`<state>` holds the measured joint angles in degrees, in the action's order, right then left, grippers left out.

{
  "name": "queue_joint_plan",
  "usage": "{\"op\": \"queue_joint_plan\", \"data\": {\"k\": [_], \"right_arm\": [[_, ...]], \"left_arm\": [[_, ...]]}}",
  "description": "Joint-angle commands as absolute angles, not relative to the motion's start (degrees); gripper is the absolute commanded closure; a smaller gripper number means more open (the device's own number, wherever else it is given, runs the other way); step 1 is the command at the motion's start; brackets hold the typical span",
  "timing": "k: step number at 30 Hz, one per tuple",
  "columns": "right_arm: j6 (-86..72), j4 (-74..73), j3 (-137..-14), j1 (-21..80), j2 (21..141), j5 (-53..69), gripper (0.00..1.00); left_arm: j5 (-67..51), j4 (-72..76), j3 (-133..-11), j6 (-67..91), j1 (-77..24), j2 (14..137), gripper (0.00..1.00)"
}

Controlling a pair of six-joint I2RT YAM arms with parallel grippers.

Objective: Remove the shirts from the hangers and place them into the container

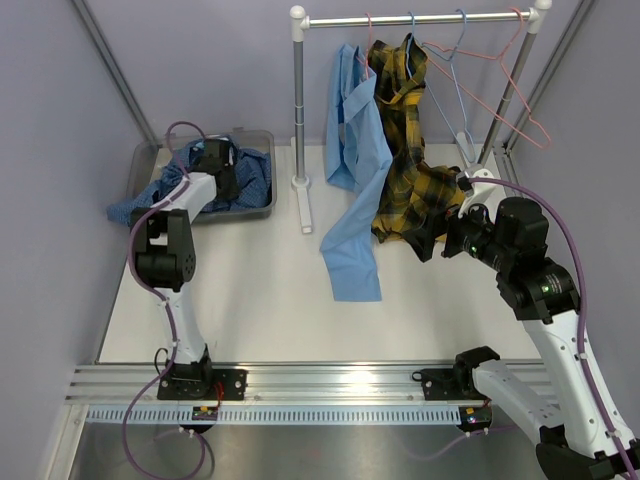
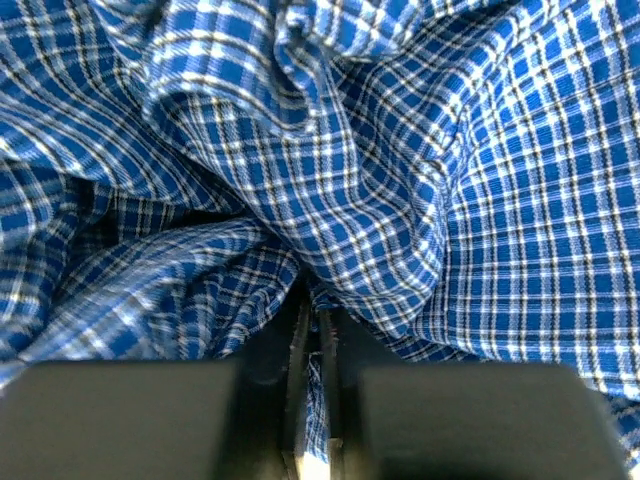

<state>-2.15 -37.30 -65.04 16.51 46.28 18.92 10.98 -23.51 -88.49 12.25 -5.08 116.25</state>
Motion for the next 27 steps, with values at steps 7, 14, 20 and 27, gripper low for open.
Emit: {"op": "queue_joint_plan", "data": {"k": [7,14,20,27], "right_arm": [[-1.5,-36.6,-67.1,17.2,45.0,18.9,0.01],[-1.7,-37.5,-68.2,17.2,44.9,19.2,0.01],[-1.8,-37.5,-68.9,17.2,45.3,19.8,0.0],[-2.3,-37.2,-68.6,17.2,44.6,20.8,0.0]], "left_arm": [[-11.5,-22.4,-92.2,16.1,-0.1,117.6,0.71],[-13.9,-22.4,-90.5,17.5,-0.1,114.3,0.73],[-8.5,-23.1,-90.9,19.6,-0.1,101.6,0.39],[-2.1,-25.7,-90.6,20.2,-0.1,92.6,0.14]]}}
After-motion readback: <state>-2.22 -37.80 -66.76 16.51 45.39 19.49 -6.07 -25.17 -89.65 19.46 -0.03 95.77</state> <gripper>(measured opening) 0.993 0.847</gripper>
